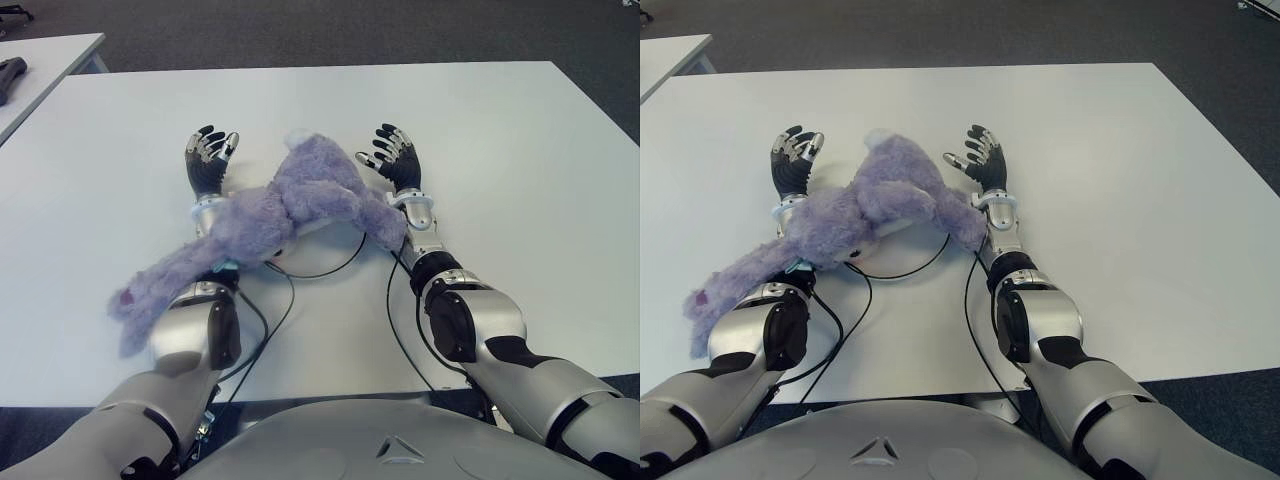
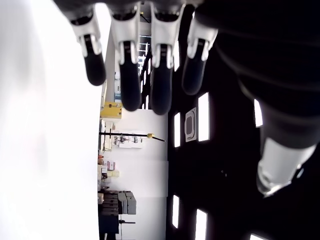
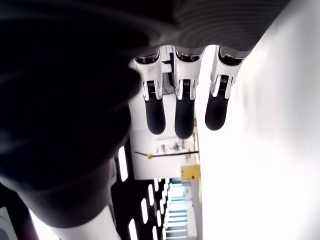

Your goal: Put the doll into the plate.

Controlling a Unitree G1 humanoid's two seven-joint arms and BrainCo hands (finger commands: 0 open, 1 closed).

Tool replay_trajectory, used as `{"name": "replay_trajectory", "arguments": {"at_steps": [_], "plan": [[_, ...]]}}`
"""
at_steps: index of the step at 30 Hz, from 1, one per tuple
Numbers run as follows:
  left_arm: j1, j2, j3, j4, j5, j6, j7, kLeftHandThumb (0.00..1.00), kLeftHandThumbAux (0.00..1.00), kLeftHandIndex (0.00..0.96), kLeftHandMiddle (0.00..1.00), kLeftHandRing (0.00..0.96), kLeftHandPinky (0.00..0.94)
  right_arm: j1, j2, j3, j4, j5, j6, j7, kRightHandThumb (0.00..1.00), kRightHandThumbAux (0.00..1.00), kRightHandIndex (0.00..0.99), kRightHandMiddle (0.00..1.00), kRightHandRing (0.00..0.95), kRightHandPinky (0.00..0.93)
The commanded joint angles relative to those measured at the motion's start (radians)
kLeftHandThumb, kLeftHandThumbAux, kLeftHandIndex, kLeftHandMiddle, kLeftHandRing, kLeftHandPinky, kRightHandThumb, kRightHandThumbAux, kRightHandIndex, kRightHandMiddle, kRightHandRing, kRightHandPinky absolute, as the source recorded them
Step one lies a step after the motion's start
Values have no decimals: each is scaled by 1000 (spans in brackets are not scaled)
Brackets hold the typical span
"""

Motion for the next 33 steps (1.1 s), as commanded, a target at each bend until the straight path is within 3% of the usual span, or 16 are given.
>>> {"name": "replay_trajectory", "arguments": {"at_steps": [1, 33], "plan": [[350, -81, 26, 168, -45, -17, -7, 0, 661, 258, 332, 311, 194, 210, 62, 24, 131, -33, 82, -30, 88, 929, 185, 235, 220, 225], [353, -79, 26, 169, -45, -27, -12, 0, 688, 264, 326, 301, 199, 211, 67, 18, 131, -35, 79, -40, 218, 940, 216, 257, 238, 236]]}}
